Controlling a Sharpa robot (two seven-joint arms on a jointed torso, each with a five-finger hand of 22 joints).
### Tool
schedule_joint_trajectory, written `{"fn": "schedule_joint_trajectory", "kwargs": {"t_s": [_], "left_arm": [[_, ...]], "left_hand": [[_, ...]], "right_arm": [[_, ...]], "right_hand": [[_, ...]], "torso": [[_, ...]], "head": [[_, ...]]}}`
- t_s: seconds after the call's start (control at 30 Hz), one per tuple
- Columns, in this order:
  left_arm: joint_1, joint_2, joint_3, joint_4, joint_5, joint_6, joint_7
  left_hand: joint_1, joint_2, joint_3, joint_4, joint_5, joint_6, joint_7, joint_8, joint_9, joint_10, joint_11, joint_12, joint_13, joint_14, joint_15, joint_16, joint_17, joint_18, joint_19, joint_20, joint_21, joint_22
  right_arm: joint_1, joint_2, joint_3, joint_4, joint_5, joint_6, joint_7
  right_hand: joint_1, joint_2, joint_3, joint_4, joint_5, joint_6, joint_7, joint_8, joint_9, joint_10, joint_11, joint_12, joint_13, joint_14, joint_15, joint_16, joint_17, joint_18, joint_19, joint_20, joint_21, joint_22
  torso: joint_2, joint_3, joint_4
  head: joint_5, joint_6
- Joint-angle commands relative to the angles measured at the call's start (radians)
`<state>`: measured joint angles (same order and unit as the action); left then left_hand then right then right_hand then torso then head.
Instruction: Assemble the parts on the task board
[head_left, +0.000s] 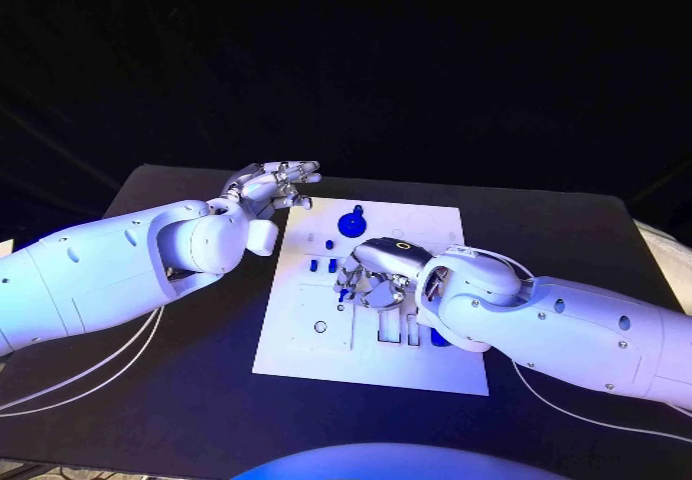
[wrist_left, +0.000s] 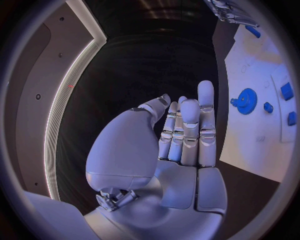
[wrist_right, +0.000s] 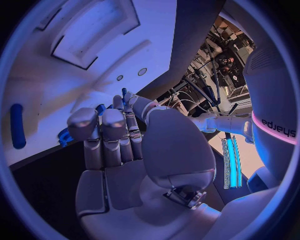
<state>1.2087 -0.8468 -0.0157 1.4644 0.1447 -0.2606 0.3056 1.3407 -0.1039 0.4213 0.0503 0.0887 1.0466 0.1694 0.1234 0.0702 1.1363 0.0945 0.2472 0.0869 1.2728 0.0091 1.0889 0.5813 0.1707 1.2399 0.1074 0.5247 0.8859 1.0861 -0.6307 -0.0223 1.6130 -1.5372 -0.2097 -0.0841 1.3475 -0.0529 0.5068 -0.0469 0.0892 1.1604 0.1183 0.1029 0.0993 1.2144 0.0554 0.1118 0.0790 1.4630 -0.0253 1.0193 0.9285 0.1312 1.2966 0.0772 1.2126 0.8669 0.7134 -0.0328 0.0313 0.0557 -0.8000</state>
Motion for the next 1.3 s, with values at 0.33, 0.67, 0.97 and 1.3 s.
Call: {"fn": "schedule_joint_trajectory", "kwargs": {"t_s": [0.33, 0.67, 0.97, 1.3], "left_arm": [[0.0, 0.002, 0.0, 0.003, 0.004, 0.024, -0.001], [0.0, 0.002, 0.0, 0.002, 0.004, 0.024, -0.002], [0.0, 0.001, 0.0, 0.002, 0.004, 0.026, -0.004], [0.0, 0.0, 0.0, 0.001, 0.004, 0.027, -0.007]], "left_hand": [[0.011, -0.001, 0.002, -0.006, 0.0, -0.006, 0.001, 0.005, -0.002, -0.008, -0.001, 0.003, 0.001, -0.008, 0.001, -0.003, -0.001, 0.012, -0.007, 0.003, -0.004, -0.001], [0.011, -0.001, 0.002, -0.006, 0.0, -0.006, 0.001, 0.005, -0.002, -0.008, -0.001, 0.003, 0.001, -0.008, 0.001, -0.003, -0.001, 0.012, -0.007, 0.003, -0.004, -0.001], [0.011, -0.001, 0.001, -0.006, 0.0, -0.007, 0.002, 0.005, -0.002, -0.009, 0.0, 0.005, 0.001, -0.01, 0.001, -0.005, -0.004, 0.011, -0.007, 0.003, -0.005, -0.002], [0.011, -0.001, 0.001, -0.006, 0.0, -0.007, 0.002, 0.005, -0.002, -0.009, 0.0, 0.005, 0.001, -0.01, 0.001, -0.005, -0.004, 0.011, -0.007, 0.003, -0.005, -0.002]], "right_arm": [[-0.022, 0.02, -0.003, -0.023, -0.037, 0.043, 0.01], [-0.023, 0.025, -0.003, -0.026, -0.086, 0.041, -0.025], [-0.024, 0.022, -0.004, -0.02, -0.133, -0.003, -0.065], [-0.025, 0.027, -0.004, -0.02, -0.14, 0.018, -0.069]], "right_hand": [[-0.002, 0.009, 0.004, -0.001, 0.006, -0.003, 0.008, 0.003, 0.002, 0.002, 0.006, -0.005, -0.002, 0.025, 0.001, 0.006, 0.002, -0.003, 0.005, 0.001, 0.004, 0.001], [-0.004, 0.008, 0.004, -0.001, 0.006, -0.003, 0.008, 0.003, 0.002, 0.003, 0.007, -0.005, -0.003, 0.025, 0.001, 0.006, 0.002, -0.003, 0.005, 0.001, 0.004, 0.001], [-0.004, 0.008, 0.005, -0.002, 0.006, -0.002, 0.008, 0.004, 0.003, 0.005, 0.006, -0.005, -0.003, 0.025, 0.001, 0.007, 0.003, -0.004, 0.006, 0.001, 0.005, 0.003], [-0.004, 0.008, 0.005, -0.002, 0.006, -0.001, 0.008, 0.004, 0.003, 0.005, 0.006, -0.005, -0.003, 0.025, 0.001, 0.007, 0.002, -0.004, 0.006, 0.001, 0.005, 0.003]], "torso": [[0.0, 0.0013, -0.0011], [0.0, 0.0009, -0.0005], [0.001, 0.0011, -0.0003], [0.0, 0.0009, -0.0002]], "head": [[0.007, -0.009], [0.006, -0.015], [0.006, -0.016], [0.007, -0.018]]}}
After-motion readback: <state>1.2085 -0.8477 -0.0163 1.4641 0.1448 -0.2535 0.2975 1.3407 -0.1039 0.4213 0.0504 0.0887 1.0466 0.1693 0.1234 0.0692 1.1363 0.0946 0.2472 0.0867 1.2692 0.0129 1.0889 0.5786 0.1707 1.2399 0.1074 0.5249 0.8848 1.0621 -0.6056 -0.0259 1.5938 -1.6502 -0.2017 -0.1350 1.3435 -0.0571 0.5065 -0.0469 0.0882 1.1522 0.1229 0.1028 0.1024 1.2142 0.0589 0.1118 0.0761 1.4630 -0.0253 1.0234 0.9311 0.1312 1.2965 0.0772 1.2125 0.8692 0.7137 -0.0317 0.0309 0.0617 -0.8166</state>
